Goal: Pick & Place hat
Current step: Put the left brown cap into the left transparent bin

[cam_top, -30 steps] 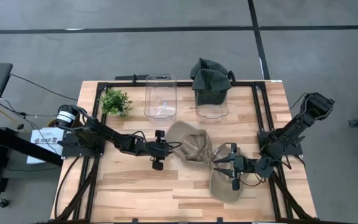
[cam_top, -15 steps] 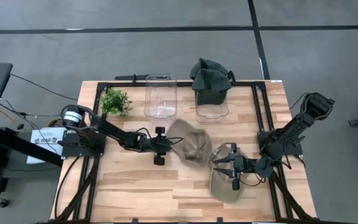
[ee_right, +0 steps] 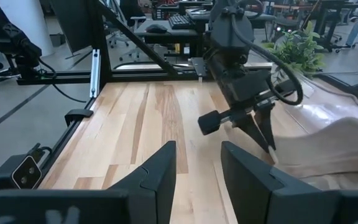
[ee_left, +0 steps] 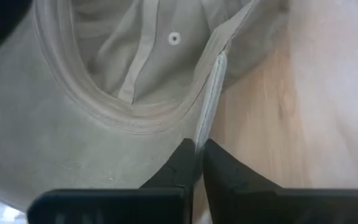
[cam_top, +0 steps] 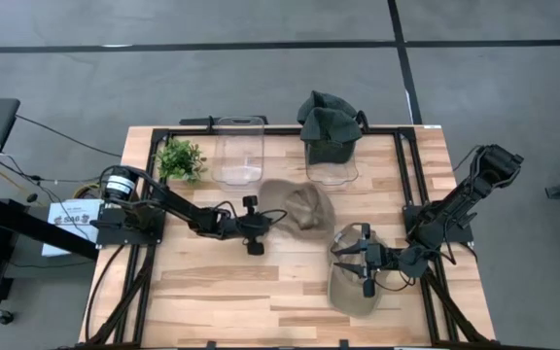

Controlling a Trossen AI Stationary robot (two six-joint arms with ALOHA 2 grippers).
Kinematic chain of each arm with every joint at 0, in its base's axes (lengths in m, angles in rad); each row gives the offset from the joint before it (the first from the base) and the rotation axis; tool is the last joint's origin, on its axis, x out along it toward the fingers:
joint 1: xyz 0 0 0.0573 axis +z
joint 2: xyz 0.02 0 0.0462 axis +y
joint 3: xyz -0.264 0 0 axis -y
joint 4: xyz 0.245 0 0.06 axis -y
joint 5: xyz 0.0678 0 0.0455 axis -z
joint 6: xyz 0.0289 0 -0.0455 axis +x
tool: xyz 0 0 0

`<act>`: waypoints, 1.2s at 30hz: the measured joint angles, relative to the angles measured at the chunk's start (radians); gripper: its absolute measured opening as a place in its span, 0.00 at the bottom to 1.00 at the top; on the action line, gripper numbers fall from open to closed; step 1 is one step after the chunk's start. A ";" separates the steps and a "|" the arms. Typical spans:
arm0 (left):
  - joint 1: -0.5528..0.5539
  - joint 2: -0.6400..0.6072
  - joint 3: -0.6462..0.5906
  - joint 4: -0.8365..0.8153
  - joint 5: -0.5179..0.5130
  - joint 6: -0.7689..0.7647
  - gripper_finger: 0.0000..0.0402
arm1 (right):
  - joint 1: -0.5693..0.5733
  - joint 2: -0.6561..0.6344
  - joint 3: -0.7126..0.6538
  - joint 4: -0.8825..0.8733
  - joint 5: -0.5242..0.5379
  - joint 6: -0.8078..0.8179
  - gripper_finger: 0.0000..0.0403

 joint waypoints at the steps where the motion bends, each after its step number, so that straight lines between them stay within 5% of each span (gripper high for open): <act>1: -0.008 0.000 0.000 0.002 -0.020 -0.005 0.03 | 0.000 0.000 0.000 0.000 0.000 0.000 0.29; 12: -0.126 -0.180 -0.002 0.003 -0.039 0.004 0.03 | 0.000 0.000 0.000 0.000 0.022 0.000 0.29; 20: -0.216 -0.305 -0.002 0.029 -0.031 0.041 0.03 | 0.000 0.000 0.000 -0.009 0.271 0.000 0.28; 24: -0.242 -0.315 -0.002 0.103 0.017 0.045 0.03 | -0.027 0.000 0.000 -0.008 0.402 -0.001 0.22; 36: -0.242 -0.294 -0.002 0.140 0.102 0.018 0.02 | -0.236 0.000 0.107 0.007 0.389 -0.170 0.02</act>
